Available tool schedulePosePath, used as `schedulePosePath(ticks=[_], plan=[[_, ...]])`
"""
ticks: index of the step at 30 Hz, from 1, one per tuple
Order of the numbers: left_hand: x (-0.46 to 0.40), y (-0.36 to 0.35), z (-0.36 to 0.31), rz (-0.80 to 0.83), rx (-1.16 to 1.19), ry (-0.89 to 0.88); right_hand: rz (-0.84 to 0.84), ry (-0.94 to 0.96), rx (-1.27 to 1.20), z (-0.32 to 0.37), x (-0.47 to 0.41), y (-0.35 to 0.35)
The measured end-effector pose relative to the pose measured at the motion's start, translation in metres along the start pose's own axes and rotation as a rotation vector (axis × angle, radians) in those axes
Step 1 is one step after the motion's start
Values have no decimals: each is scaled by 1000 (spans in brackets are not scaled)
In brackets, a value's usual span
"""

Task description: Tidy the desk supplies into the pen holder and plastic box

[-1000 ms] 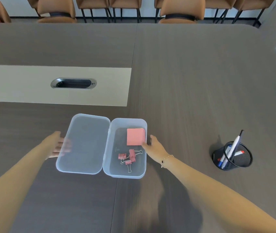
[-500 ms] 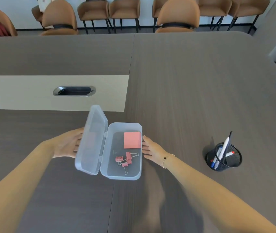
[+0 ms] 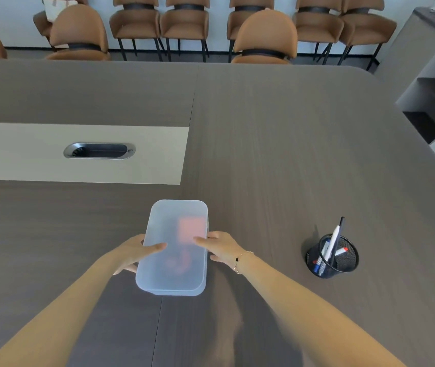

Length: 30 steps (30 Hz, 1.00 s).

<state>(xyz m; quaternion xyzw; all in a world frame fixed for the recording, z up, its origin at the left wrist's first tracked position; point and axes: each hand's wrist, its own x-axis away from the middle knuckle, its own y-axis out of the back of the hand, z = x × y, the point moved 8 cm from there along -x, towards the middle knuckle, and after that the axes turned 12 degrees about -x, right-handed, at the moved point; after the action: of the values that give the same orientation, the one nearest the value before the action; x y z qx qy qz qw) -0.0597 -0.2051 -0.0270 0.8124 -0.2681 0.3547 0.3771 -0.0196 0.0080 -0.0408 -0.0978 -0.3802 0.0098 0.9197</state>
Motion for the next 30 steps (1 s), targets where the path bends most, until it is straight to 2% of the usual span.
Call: schedulePosePath(ticks=[10,17,26,30], plan=[[-5,4,8,-135,2,10,-113,-8,11,-11,-19,5],[-9,4,9,-146,9,12,-197,5,19,-12,-19,5],[-6,1,8,-106,68,37,-147,4,-1,-15,-20,4],[-5,-2,11,-141,83,64,-120,29,-3,-8,-7,2]])
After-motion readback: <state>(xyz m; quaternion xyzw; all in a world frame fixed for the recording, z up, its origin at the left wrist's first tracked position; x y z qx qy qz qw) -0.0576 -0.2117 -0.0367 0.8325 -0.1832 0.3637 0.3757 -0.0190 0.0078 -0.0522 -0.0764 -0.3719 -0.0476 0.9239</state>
